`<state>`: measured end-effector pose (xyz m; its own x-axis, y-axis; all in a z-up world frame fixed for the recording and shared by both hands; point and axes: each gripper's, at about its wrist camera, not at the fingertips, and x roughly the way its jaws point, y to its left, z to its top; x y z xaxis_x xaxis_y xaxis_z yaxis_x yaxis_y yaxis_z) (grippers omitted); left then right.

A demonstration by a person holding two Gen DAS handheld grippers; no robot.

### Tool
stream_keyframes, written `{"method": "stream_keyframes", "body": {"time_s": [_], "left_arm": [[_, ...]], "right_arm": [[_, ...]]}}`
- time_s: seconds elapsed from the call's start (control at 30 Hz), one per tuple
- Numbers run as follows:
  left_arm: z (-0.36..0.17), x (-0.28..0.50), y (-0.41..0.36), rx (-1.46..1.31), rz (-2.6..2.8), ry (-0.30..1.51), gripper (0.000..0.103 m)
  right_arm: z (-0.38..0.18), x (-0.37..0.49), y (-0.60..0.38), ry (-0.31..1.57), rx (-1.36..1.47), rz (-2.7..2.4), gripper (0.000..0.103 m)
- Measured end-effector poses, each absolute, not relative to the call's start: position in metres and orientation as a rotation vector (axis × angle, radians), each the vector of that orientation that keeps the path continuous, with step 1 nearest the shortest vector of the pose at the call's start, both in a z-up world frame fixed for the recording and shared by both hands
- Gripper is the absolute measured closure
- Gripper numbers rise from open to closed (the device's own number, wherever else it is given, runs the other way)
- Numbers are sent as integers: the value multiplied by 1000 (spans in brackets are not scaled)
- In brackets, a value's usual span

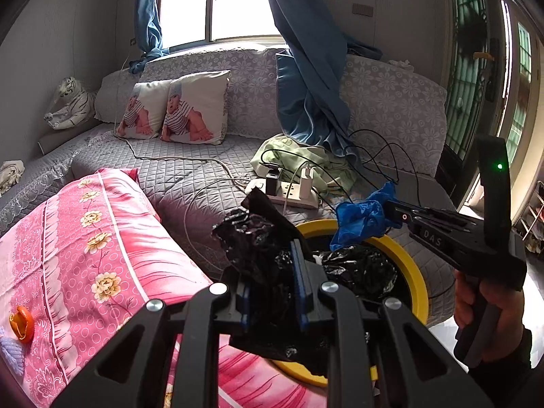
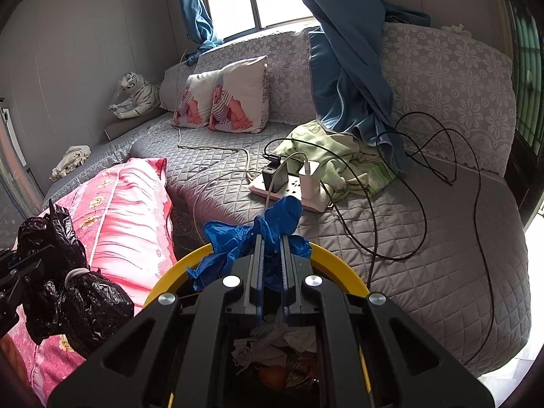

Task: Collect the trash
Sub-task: 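Carry the blue glove and black bag with both tools over the yellow bin, then open both tools to drop the glove and black bag into the bin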

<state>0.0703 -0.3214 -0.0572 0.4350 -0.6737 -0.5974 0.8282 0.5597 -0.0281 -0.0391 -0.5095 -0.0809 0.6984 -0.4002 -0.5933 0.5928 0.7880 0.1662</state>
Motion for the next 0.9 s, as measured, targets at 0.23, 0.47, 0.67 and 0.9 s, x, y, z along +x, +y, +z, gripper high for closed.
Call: {"method": "stream_keyframes", "body": {"time_s": [0.23, 0.47, 0.67, 0.9], "left_arm": [[-70, 66, -341, 309, -973, 638, 84], [-87, 78, -357, 288, -988, 733, 84], [-91, 87, -352, 247, -957, 754, 48], [-85, 111, -328, 184, -882, 748, 32]], "right_arm": [[-96, -46, -520, 602, 384, -592, 96], [-108, -46, -525, 635, 397, -602, 95], [-113, -48, -532, 648, 423, -629, 91], [-110, -52, -532, 639, 430, -631, 71]]}}
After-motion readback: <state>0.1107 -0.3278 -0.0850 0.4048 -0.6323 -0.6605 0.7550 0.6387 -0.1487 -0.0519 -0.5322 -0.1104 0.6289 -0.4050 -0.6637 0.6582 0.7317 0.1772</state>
